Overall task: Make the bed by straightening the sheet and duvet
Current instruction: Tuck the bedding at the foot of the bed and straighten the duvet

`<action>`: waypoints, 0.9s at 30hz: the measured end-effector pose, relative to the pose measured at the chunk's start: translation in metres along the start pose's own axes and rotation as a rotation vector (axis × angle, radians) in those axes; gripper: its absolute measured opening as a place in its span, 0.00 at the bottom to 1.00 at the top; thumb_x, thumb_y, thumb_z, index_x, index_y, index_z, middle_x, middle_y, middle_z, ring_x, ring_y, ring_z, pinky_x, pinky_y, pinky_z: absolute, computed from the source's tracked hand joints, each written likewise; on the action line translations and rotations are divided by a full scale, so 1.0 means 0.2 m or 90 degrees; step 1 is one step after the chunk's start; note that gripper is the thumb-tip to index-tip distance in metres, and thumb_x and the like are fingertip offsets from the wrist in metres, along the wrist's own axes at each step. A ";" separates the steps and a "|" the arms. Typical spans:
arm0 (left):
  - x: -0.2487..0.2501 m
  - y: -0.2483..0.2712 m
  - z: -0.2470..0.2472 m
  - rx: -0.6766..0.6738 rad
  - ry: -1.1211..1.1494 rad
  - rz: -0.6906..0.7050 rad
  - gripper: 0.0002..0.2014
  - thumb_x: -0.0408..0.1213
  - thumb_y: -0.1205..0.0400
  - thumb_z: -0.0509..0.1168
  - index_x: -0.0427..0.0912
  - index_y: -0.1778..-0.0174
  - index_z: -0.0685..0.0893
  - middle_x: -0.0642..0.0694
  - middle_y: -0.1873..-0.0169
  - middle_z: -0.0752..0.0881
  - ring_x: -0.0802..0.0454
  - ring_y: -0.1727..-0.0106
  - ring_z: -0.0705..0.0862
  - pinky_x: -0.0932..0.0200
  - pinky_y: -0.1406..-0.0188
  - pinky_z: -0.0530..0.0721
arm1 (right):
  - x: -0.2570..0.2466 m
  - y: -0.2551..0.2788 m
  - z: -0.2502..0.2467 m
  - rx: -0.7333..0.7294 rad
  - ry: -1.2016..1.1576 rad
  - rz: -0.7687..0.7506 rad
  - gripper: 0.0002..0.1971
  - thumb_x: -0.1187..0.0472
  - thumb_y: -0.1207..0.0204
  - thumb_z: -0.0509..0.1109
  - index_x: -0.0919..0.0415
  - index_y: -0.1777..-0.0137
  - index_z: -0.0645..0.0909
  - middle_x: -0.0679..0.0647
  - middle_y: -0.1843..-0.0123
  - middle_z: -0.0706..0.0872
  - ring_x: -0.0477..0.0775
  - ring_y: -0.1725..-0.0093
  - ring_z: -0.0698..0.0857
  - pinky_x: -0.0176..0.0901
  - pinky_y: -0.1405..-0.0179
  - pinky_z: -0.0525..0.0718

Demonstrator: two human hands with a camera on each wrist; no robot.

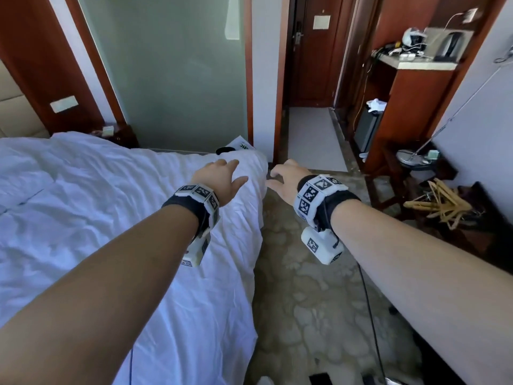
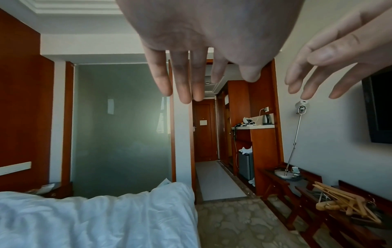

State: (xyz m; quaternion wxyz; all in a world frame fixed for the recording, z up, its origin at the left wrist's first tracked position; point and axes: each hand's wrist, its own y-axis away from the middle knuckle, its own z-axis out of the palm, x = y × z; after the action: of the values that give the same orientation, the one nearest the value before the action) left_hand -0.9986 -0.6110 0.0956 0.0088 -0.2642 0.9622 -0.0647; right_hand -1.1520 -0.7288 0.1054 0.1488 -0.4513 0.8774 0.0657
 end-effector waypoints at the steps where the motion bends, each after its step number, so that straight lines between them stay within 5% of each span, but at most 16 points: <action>1: 0.01 -0.12 0.03 0.005 0.006 0.006 0.28 0.58 0.15 0.48 0.46 0.23 0.65 0.42 0.31 0.75 0.41 0.32 0.75 0.45 0.44 0.78 | 0.06 -0.09 -0.01 0.004 0.005 0.009 0.18 0.48 0.17 0.59 0.57 0.34 0.76 0.55 0.30 0.71 0.57 0.41 0.79 0.42 0.46 0.75; 5: 0.05 -0.64 0.11 0.017 0.067 0.021 0.29 0.58 0.15 0.49 0.46 0.22 0.65 0.41 0.28 0.74 0.40 0.30 0.74 0.43 0.38 0.78 | 0.27 -0.44 -0.13 0.025 0.019 0.034 0.16 0.48 0.17 0.59 0.57 0.38 0.77 0.53 0.37 0.74 0.53 0.53 0.77 0.42 0.54 0.71; 10: 0.18 -1.17 0.07 0.029 0.057 0.065 0.27 0.57 0.15 0.49 0.45 0.25 0.69 0.40 0.32 0.77 0.40 0.33 0.77 0.46 0.44 0.78 | 0.52 -0.84 -0.30 0.055 0.004 0.061 0.17 0.47 0.18 0.59 0.56 0.36 0.76 0.53 0.36 0.73 0.57 0.44 0.79 0.42 0.47 0.73; 17: 0.39 -1.87 0.13 0.028 0.073 0.096 0.27 0.58 0.15 0.50 0.47 0.23 0.66 0.43 0.30 0.75 0.42 0.30 0.75 0.44 0.38 0.78 | 0.94 -1.42 -0.42 0.072 -0.009 0.112 0.16 0.46 0.18 0.60 0.57 0.43 0.80 0.51 0.40 0.73 0.56 0.45 0.79 0.42 0.50 0.71; 27: 0.36 -3.01 0.34 0.019 0.049 -0.005 0.25 0.57 0.15 0.50 0.48 0.26 0.70 0.43 0.37 0.79 0.40 0.37 0.79 0.45 0.45 0.79 | 1.54 -2.58 -0.47 0.039 -0.026 0.047 0.19 0.48 0.17 0.59 0.56 0.31 0.74 0.55 0.31 0.72 0.58 0.40 0.79 0.44 0.45 0.73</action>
State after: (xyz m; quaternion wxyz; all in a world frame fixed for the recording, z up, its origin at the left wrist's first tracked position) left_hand -0.7514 -1.1679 0.1064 -0.0247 -0.2653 0.9597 -0.0895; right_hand -0.9217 -1.2923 0.1060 0.1777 -0.4128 0.8917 0.0537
